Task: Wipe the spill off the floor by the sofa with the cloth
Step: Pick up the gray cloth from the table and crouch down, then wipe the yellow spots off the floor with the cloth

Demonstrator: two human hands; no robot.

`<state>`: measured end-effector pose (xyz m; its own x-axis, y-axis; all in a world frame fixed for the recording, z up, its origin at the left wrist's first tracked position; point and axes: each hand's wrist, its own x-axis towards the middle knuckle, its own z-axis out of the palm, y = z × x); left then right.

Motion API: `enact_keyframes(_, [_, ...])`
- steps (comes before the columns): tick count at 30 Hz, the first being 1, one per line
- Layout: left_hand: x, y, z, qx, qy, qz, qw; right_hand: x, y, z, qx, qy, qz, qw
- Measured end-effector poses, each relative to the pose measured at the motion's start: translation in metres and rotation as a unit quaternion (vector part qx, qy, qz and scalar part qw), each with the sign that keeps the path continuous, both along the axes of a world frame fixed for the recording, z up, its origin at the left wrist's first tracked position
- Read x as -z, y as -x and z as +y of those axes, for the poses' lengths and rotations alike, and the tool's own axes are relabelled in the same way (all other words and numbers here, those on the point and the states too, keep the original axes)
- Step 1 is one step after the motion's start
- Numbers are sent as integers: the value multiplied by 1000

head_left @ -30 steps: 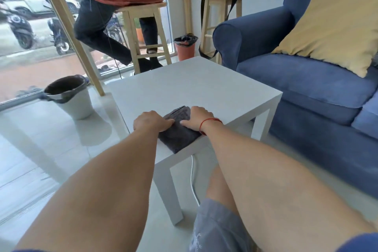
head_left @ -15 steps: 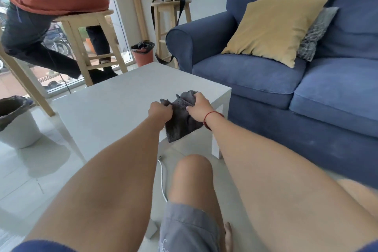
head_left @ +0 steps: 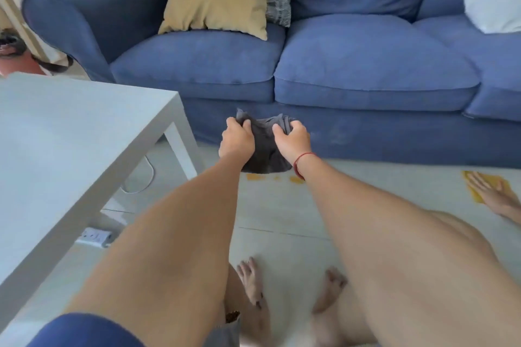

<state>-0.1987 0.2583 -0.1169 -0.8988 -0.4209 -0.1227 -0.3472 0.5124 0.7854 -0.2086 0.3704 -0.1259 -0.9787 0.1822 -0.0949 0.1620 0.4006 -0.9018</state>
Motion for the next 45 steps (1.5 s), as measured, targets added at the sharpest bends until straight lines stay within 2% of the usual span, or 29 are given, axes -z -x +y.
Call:
enact_keyframes(7, [117,41,35,42,-13,-136,990,111,29,34,41,-40,-112,992])
enact_keyframes(18, [265,94,47,95,5,-236,967,256,81,49,47,-90,-224,969])
enact_keyframes(20, [287,95,46,86,16,-250,964,279,84,47,40,-128,-259,957])
enact_keyframes(22, [304,92,40,66,50,-254,964,298,83,45,23,-212,-281,936])
enact_keyframes(24, [319,92,28,43,100,-253,961,315,80,41,-13,-289,-258,922])
enact_keyframes(27, [337,98,7,41,162,-238,957,335,76,35,-104,-367,-153,912])
enact_keyframes(30, [357,103,-15,57,204,-235,949,354,71,27,-160,-386,-73,906])
enact_keyframes(33, [374,111,-36,53,224,-258,938,373,64,22,-197,-394,-65,895])
enact_keyframes(36, [387,115,-53,94,235,-286,924,392,60,32,-185,-406,-57,893])
enact_keyframes(40, [399,112,-61,120,224,-278,926,404,72,45,-181,-444,-27,877])
enact_keyframes(45, [396,119,-66,149,204,-310,917,404,117,17,-109,-439,-55,890])
